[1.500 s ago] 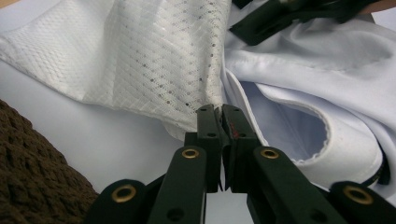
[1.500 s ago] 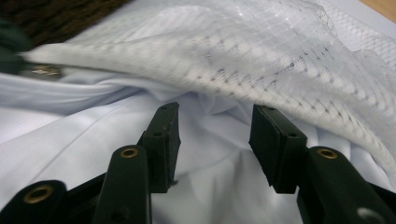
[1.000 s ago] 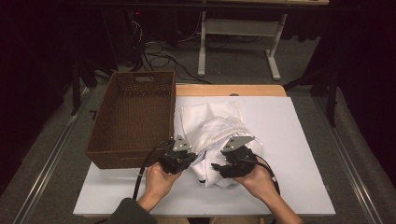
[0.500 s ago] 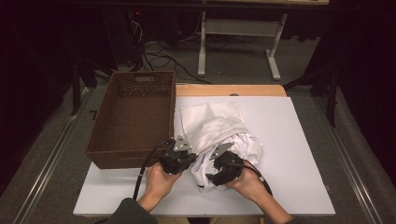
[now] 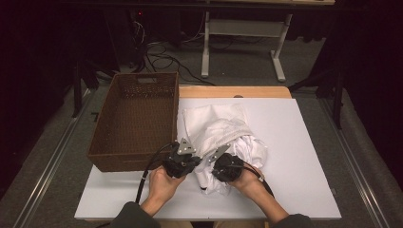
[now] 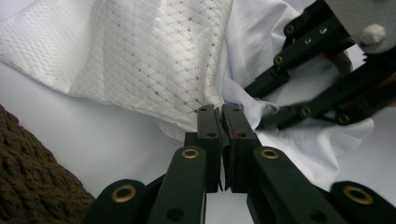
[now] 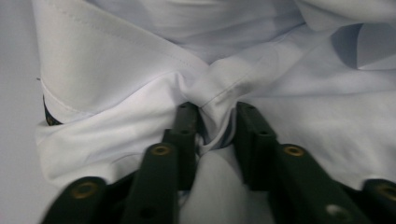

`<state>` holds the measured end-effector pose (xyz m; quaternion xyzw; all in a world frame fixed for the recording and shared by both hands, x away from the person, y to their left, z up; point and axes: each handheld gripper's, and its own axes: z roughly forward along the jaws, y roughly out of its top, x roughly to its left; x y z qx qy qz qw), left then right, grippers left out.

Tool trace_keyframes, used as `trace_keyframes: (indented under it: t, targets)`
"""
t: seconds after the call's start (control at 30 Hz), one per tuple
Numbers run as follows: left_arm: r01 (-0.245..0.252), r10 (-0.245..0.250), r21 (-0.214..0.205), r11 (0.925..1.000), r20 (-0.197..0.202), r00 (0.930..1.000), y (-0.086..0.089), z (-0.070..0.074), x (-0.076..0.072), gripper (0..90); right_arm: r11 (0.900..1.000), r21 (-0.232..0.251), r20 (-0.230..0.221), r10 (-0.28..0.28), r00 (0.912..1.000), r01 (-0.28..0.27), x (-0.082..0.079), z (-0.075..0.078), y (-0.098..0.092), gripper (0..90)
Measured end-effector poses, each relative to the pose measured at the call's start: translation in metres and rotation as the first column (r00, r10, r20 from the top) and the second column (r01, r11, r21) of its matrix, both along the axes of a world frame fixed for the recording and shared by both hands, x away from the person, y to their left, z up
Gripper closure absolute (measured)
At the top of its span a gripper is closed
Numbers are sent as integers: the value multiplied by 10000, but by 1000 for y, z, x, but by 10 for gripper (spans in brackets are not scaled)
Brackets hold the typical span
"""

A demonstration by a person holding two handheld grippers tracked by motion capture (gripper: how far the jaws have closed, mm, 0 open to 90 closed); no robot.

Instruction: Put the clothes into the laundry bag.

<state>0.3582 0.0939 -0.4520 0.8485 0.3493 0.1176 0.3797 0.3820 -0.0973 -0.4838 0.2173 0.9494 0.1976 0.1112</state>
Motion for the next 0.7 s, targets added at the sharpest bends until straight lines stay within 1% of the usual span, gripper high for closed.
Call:
trace_keyframes:
  t: [0.03, 0.07, 0.1, 0.13, 0.2, 0.23, 0.27, 0.3, 0.33, 0.4, 0.43, 0.5, 0.53, 0.6, 0.63, 0.7]
  targets:
    - [8, -8, -1, 10000, -1, 10000, 0, 0, 0, 868, 9999, -104, 5, 45, 10000, -45, -1, 1, 0, 814]
    - [9, -9, -16, 10000, -6, 10000, 1, 0, 0, 868, 9999, -127, 132, 92, 9999, -90, -2, 0, 0, 835]
    - [15, -15, -31, 10000, -24, 10000, 1, 0, 0, 868, 9999, -10, 218, 161, 9996, -161, -2, 0, -1, 854]
    - [-11, 11, -89, 10000, -4, 10000, 1, 0, 0, 868, 9999, -11, 186, 118, 9998, -118, -2, 2, -3, 882]
    - [24, -24, -62, 10000, 14, 10000, 1, 0, 0, 868, 9997, 255, 231, -72, 9997, 67, -2, 5, -5, 886]
    - [43, -43, -46, 10000, 11, 10000, 1, 0, 0, 868, 9997, 263, 482, -22, 9988, 10, -1, 7, -7, 887]
    - [47, -47, -49, 10000, 9, 10000, 1, 0, 0, 868, 9995, 299, 750, -106, 9971, 84, -1, 10, -7, 887]
    - [54, -54, -49, 10000, 8, 10000, 1, 0, 0, 869, 9988, 415, 870, -299, 9958, 264, 0, 12, -8, 887]
    - [65, -65, -47, 10000, 14, 10000, 1, 0, 0, 869, 9983, 433, 937, -424, 9947, 385, 2, 16, -10, 887]
    - [63, -63, -77, 10000, 54, 10000, 1, 1, -1, 869, 9955, 522, 1195, -848, 9892, 790, 7, 21, -12, 888]
    - [74, -73, -103, 9999, 57, 10000, 1, 2, -1, 869, 9944, 544, 1282, -969, 9870, 906, 10, 23, -13, 888]
    - [115, -114, -138, 9998, 57, 9999, 1, 3, -1, 870, 9901, 527, 1445, -1362, 9801, 1299, 17, 27, -14, 888]
    - [133, -132, -145, 9998, 65, 9999, 1, 3, -2, 870, 9883, 628, 1554, -1473, 9768, 1391, 21, 28, -16, 888]
    - [172, -170, -177, 9997, 74, 9998, 0, 3, -2, 870, 9798, 783, 1535, -1943, 9689, 1841, 29, 30, -18, 888]
    - [193, -192, -193, 9996, 76, 9998, 0, 3, -2, 871, 9737, 941, 1524, -2200, 9635, 2074, 33, 30, -19, 888]
    - [222, -221, -204, 9995, 75, 9997, 0, 3, -2, 871, 9650, 1037, 1509, -2546, 9552, 2409, 40, 30, -21, 888]
